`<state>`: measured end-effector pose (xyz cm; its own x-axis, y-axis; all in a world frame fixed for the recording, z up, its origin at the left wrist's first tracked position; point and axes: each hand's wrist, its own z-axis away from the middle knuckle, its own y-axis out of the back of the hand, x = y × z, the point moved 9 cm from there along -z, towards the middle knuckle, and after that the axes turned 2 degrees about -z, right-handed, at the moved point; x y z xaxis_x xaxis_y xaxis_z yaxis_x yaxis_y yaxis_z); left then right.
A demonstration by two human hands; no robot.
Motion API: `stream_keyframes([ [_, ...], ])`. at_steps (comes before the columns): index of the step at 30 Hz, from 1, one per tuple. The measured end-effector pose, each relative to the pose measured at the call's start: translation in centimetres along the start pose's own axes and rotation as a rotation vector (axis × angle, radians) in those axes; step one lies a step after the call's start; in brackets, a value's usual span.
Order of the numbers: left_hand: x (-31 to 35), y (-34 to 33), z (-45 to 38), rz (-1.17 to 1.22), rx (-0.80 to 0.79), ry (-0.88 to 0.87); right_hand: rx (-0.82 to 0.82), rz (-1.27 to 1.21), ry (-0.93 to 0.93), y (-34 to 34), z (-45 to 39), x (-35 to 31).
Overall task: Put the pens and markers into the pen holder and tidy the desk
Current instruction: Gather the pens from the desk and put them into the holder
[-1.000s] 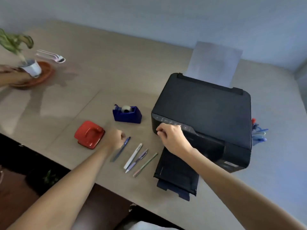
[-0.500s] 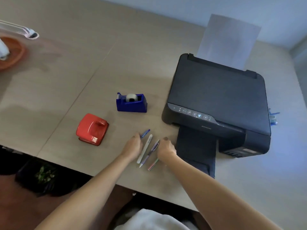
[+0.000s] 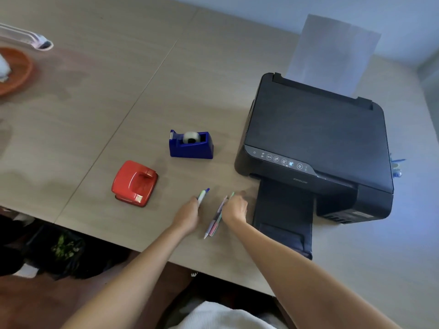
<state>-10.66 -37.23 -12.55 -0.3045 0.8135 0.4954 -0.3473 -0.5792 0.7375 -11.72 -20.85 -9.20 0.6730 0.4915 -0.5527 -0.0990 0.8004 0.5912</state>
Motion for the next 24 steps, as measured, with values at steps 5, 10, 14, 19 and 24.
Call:
stream_keyframes([
  [5,0.9,-0.9,1.0,0.287,-0.156,0.075,-0.083,0.143,0.064,-0.8,-0.7,-0.9],
  [10,0.7,-1.5,1.5,0.628,-0.261,0.161,-0.128,0.215,0.134,-1.9,-1.0,-1.4],
  [14,0.5,-1.4,1.7,0.825,-0.304,0.215,-0.190,0.359,0.189,-2.3,-0.8,-1.7],
  [19,-1.4,0.3,2.3,0.886,-0.121,0.312,-0.284,0.575,0.299,-3.0,0.0,-2.4],
  [24,-1.7,1.9,4.4,1.038,-0.111,0.343,-0.411,0.715,0.400,-1.9,2.2,-2.5],
])
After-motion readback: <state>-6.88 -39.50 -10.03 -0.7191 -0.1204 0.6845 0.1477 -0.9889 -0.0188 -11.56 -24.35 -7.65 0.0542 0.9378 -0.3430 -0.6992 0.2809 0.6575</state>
